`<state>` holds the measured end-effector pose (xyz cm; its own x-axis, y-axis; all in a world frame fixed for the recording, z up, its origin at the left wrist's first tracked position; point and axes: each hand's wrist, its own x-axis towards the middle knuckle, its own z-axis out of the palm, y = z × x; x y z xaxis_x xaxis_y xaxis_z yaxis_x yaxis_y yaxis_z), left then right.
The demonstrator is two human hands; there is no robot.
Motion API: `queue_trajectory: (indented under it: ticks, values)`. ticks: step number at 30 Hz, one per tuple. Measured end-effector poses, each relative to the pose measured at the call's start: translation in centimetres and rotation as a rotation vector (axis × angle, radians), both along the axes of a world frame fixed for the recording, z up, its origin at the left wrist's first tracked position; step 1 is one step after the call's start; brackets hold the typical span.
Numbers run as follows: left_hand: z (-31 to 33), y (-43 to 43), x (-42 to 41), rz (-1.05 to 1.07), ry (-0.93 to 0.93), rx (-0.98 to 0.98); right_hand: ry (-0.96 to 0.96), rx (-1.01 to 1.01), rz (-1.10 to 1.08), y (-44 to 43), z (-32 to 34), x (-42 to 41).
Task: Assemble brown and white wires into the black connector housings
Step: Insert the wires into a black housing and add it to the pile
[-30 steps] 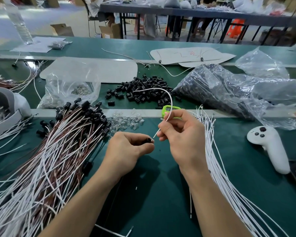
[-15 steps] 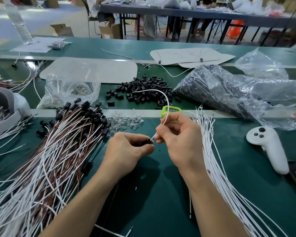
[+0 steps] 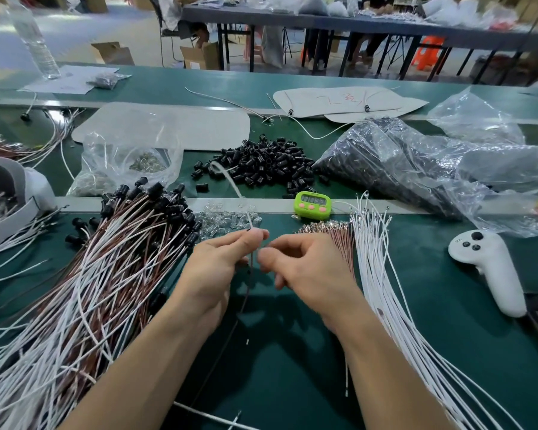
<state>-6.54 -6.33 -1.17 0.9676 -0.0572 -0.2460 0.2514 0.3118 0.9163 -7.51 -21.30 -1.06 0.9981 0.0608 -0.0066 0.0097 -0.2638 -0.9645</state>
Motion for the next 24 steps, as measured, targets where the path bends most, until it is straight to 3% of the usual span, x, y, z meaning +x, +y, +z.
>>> queue_trajectory:
  ticks: [5, 9, 15, 20, 24]
  values:
    - [0.4, -0.1, -0.2, -0.013, 0.014, -0.077, -0.07, -0.141, -0.052, 0.9, 0.2, -0.3]
    - [0.4, 1.9, 0.8, 0.124, 0.021, -0.315, -0.016, -0.449, 0.041, -1.1, 1.8, -0.8]
    - [1.5, 6.0, 2.2, 0.279, -0.057, -0.562, 0.058, -0.805, -0.238, -6.1, 3.2, -0.7]
    - [1.6, 8.1, 3.1, 0.39, -0.07, -0.512, 0.193, -0.984, -0.533, -9.0, 3.3, -0.9]
    - [1.1, 5.9, 2.4, 0.319, -0.081, -0.264, 0.08, -1.101, -0.607, -7.4, 2.9, -0.8]
